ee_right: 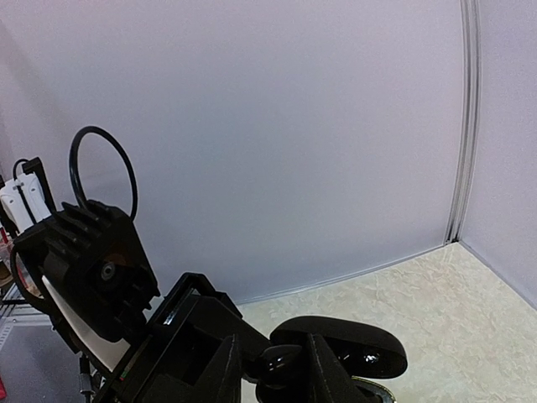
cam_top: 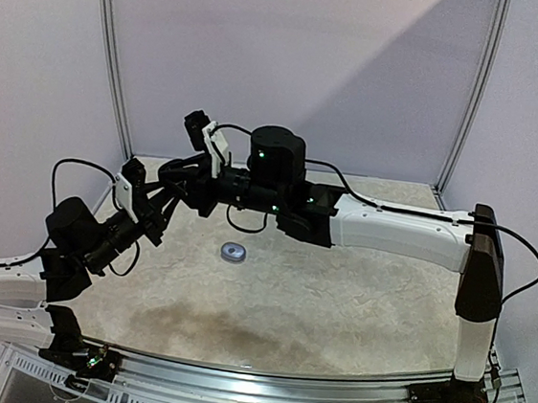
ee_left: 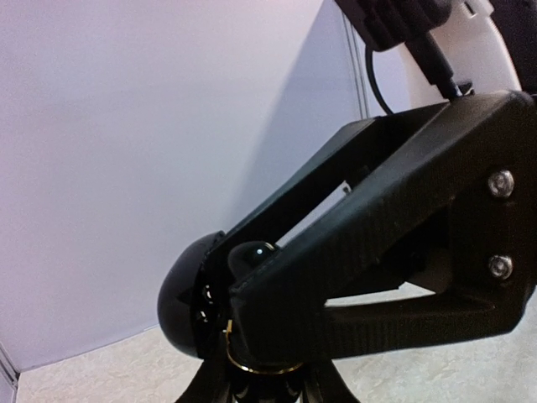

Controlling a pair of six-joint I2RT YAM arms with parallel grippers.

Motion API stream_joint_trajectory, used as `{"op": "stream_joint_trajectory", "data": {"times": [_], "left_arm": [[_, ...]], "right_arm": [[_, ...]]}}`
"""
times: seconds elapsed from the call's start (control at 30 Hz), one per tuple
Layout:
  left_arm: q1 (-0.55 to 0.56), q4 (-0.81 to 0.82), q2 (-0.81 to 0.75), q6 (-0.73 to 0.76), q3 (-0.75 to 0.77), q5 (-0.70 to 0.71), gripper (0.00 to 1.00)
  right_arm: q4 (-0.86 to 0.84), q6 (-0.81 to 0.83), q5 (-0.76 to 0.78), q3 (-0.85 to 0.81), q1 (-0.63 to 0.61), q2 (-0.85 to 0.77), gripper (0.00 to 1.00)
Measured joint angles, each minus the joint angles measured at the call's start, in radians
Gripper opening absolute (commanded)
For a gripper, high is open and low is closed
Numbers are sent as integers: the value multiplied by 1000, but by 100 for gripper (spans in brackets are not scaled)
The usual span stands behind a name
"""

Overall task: Insert the wireless bluetooth earbuds into the charging case
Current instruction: Insert the left earbud into the left side groove of the charging case.

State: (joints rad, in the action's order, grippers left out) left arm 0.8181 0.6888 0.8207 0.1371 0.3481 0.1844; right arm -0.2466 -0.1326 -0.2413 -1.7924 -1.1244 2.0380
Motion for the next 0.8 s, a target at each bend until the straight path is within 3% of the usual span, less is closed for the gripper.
{"op": "stream_joint_trajectory", "data": {"times": [0.3,0.8], "left_arm": [[0,-19,0,-29,1,3,0],[-1,-36,0,-127,5,9,0]], "right_arm": [[13,8,18,-1,0,2,26],[88,39,60,-58,-10,23,35]]}}
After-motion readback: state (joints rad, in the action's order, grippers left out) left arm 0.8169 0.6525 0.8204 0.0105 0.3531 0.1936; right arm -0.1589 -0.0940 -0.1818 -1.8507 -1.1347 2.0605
